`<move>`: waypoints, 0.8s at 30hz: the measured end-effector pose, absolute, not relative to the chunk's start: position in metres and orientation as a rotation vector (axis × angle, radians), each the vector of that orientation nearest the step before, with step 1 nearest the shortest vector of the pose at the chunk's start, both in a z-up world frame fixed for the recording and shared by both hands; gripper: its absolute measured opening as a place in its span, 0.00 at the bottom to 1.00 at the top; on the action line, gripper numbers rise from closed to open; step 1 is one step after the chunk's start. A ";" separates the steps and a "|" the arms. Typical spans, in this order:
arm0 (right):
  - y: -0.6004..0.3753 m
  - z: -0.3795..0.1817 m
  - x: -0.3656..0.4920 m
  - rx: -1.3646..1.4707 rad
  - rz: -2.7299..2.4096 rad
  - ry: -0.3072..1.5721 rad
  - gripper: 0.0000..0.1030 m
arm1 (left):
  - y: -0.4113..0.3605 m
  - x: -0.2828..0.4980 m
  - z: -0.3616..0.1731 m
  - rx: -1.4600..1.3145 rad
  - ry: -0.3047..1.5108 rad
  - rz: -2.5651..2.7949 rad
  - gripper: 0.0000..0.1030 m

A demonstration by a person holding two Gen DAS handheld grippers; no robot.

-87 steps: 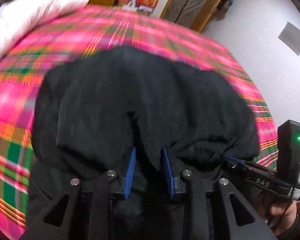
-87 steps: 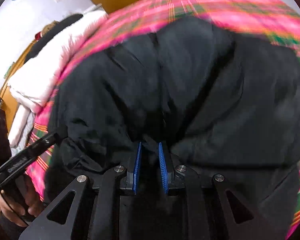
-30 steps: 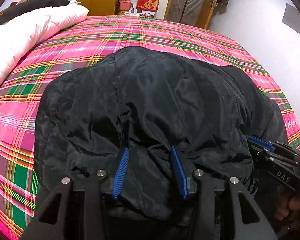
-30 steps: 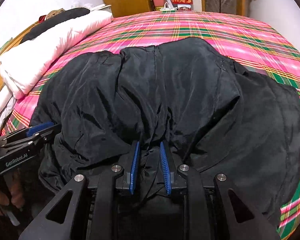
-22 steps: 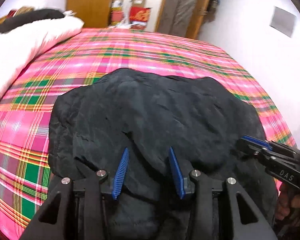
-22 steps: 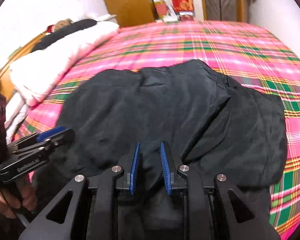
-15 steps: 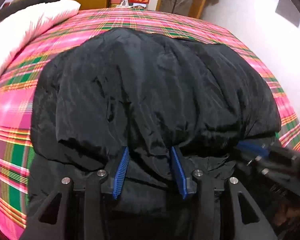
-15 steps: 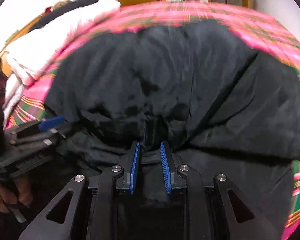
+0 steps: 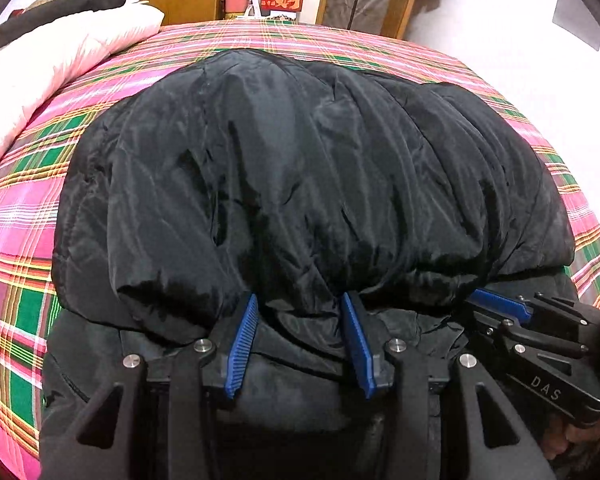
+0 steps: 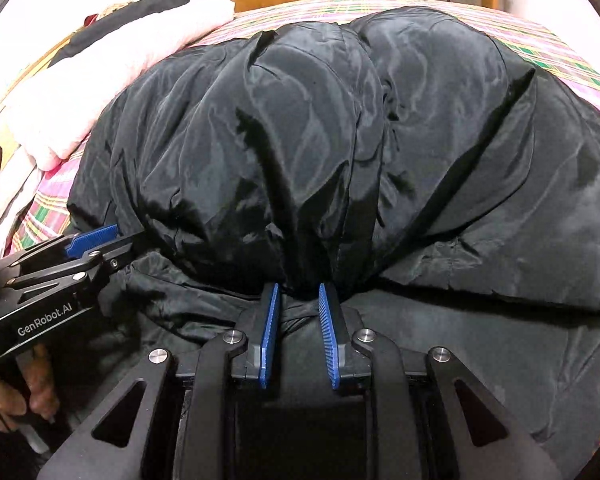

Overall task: Fold large clothes
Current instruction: 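Fold the hem up toward the hood with both tools, lay it down, release, then grasp the folded jacket's side edge with both tools and lift it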

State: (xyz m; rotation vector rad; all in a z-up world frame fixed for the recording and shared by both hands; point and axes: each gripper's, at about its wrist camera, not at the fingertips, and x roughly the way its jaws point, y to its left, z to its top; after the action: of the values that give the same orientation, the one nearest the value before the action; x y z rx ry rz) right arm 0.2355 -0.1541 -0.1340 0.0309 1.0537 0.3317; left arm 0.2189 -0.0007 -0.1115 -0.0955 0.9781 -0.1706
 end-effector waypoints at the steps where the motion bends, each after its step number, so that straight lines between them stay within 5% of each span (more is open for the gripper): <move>1: -0.155 -0.134 0.235 0.029 0.331 1.054 0.20 | -0.001 0.218 -0.112 -0.096 0.976 -0.170 0.46; 17: -0.148 -0.126 0.246 0.079 0.326 1.131 0.21 | -0.002 0.195 -0.110 -0.127 0.935 -0.155 0.46; 19: -0.152 -0.114 0.238 0.082 0.314 1.122 0.29 | 0.000 0.192 -0.101 -0.147 0.955 -0.141 0.45; 21: -0.157 -0.099 0.224 0.081 0.322 1.088 0.51 | 0.001 0.184 -0.091 -0.157 0.959 -0.129 0.45; 24: -0.169 -0.080 0.197 0.066 0.326 1.044 0.51 | -0.001 0.161 -0.073 -0.145 0.940 -0.122 0.45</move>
State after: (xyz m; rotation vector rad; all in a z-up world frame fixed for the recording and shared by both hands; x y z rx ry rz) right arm 0.1968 -0.1690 -0.0795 0.0665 1.0443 0.3263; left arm 0.1613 -0.0013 -0.0731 -0.1454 0.9397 -0.1220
